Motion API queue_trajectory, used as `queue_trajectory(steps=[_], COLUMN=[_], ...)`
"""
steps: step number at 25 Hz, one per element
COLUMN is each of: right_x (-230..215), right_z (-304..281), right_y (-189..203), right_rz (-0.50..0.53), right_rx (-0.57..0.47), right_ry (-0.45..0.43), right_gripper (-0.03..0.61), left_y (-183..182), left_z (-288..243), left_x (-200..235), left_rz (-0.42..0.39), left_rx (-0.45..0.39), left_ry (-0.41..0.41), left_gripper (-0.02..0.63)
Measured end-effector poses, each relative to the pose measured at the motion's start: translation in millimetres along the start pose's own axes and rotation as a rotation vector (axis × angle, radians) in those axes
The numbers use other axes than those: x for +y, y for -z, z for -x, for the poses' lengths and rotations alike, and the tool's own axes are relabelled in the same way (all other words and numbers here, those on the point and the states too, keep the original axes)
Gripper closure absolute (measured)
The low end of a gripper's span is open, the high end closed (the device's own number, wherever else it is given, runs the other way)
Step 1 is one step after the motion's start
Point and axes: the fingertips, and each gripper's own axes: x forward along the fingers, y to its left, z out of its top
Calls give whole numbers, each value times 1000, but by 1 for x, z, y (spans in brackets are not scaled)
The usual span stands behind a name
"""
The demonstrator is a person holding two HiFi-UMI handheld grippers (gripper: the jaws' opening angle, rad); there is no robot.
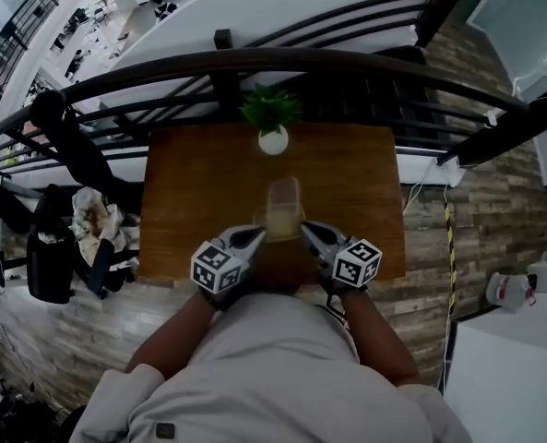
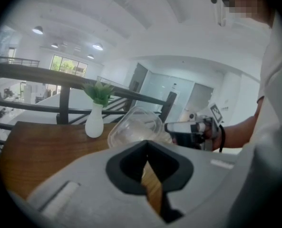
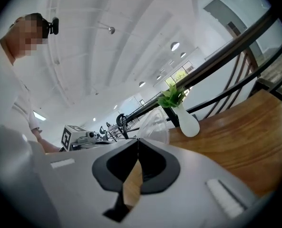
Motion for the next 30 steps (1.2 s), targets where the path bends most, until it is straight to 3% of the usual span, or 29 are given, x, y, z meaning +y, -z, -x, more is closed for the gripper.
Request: queue_trajectory(steps=[7,15,24,30], right_x=[11,33,64,95], right_z=[14,24,14,-3], right_y=[-30,-46,-35,-26], right_rz=[74,115,110,115], right_rx=[-46,-93,-155,-201], right_ry=[23,64,154,211], right_gripper=[572,572,572,572], left_y=[-17,-46,-59,-49], left_z=[10,15,45,79], left_x=[-5,-10,-9,-2], left_rz=[-9,-74,-135,-153], left_rx=[-16,-55,-56,-42], left_ry=[-15,33,127,184], left_gripper=[611,609,611,611])
